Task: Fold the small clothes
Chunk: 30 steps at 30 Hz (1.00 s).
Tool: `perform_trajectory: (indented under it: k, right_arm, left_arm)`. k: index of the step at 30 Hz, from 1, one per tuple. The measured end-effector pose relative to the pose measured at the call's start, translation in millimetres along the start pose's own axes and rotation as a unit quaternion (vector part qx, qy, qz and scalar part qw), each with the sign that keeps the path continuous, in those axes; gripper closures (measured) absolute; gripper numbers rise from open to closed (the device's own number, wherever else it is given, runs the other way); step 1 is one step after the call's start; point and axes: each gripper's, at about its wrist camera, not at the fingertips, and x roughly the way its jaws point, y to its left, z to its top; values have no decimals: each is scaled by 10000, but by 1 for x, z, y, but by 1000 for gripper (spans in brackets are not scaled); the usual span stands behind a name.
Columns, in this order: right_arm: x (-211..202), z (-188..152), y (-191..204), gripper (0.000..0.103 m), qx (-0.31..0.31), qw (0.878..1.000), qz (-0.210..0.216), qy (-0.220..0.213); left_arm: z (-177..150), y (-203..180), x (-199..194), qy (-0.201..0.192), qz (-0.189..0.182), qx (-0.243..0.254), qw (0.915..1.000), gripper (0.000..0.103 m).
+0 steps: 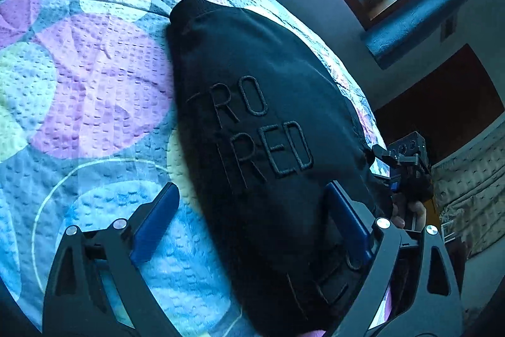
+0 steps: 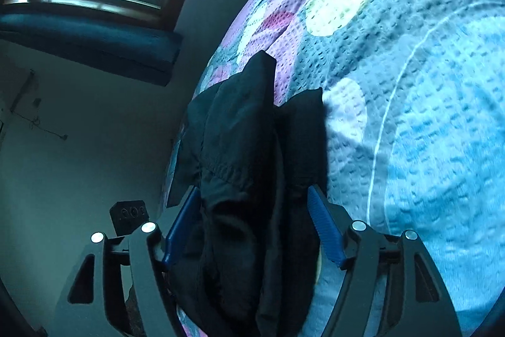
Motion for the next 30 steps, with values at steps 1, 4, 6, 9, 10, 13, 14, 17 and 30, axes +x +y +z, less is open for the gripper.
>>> perform_trajectory:
  k: [1,4,6,9,10,13,14,17,30]
  right_arm:
    - [3,1,1,28,-31,10000,1,23]
    - [6,0,4,28,-201,9998,-18,69]
    - [7,0,6,31,-243,9997,-32,85]
    - [-2,2,4,34,-276,9992,-277,34]
    - [-5,3,2,34,-305,9987,-398,-87]
    - [0,6,-8,33,-216,9991,-359,-107]
    - [5,7,-4,31,-313,9988,-377,-46]
    - [14,5,6,45,-386,9986,-307,164]
    - [16,-11,41,69,-621,9977,190,-186]
  left_arm:
    - [2,4,3,11,-106,-78,9999,9]
    - [8,10,12,-70,-350,-81,9993,8]
    - [10,7,18,-84,-323,-34,9994,8]
    - [11,1,21,-103,-309,15,9995,8]
    - [11,0,22,-96,-333,18,9994,8]
    - [7,6,19,-98,-328,46,9994,8]
    - [7,4,21,-117,-307,67,9994,8]
    - [9,6,17,-126,-312,-21,9994,15]
    - [22,12,-13,-351,-296,-14,9989,46]
